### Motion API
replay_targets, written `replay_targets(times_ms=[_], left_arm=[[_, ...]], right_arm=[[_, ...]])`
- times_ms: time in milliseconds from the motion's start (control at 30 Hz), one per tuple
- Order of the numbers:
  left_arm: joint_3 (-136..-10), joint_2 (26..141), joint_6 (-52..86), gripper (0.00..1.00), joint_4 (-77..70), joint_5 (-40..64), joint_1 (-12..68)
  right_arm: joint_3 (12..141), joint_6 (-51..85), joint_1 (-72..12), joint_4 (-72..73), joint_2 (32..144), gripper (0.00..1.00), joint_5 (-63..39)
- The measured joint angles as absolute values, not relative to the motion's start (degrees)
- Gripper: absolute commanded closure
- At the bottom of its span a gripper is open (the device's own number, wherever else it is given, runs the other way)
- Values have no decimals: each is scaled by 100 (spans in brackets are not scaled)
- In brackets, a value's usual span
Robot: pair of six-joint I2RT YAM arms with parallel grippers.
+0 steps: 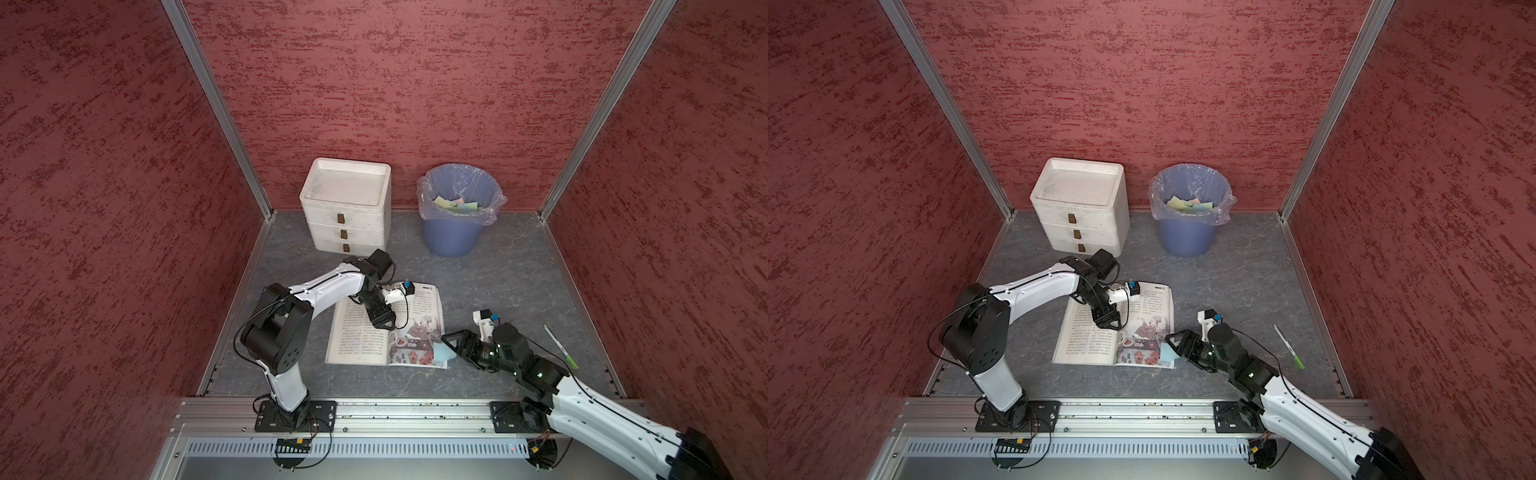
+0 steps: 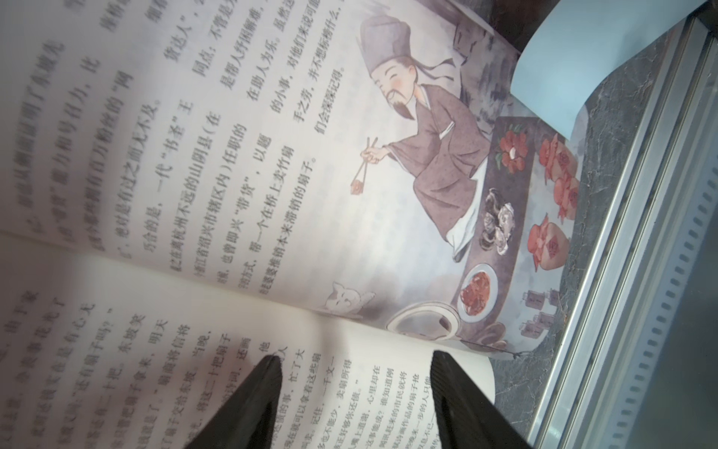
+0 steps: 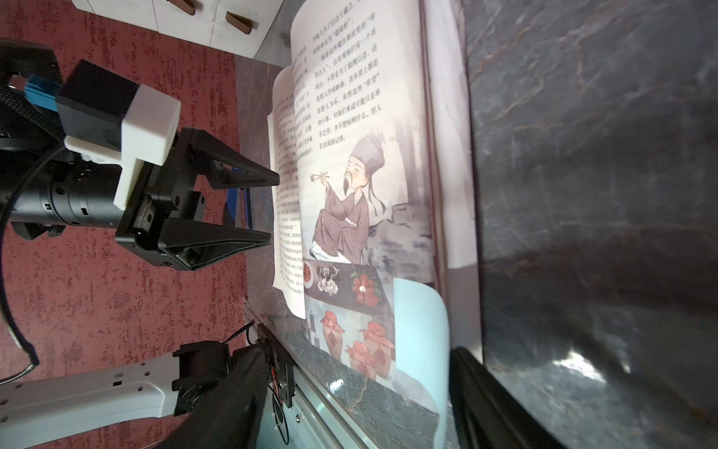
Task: Peel off the used sticky note
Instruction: Tear off the note from the book.
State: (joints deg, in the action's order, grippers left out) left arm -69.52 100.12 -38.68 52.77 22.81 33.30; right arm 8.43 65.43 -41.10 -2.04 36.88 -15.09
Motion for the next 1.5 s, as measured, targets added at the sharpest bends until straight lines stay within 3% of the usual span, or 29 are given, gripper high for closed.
replay_targets(times_ms=[333, 700, 933, 1167, 1500], left_arm=[[-7441, 10206, -3771, 36, 5319, 2237, 3651], [-8302, 11148, -3706, 36, 5474, 2215, 4123], [-8858, 11714, -3686, 37, 5605, 2156, 4329], [-9273, 12060, -3684, 37, 5706, 2073, 4421], [-9714, 12582, -3669, 41, 5710, 1855, 4431]], right_arm=[[1208, 6176, -4108, -722, 4425, 35, -1446], [1599, 5441, -4104, -974, 5417, 69, -1225], [1861, 5043, -4104, -1020, 5634, 77, -1070], [2029, 4665, -4104, -1090, 5819, 100, -1000], [2132, 4228, -4211, -1037, 5778, 100, -1177]])
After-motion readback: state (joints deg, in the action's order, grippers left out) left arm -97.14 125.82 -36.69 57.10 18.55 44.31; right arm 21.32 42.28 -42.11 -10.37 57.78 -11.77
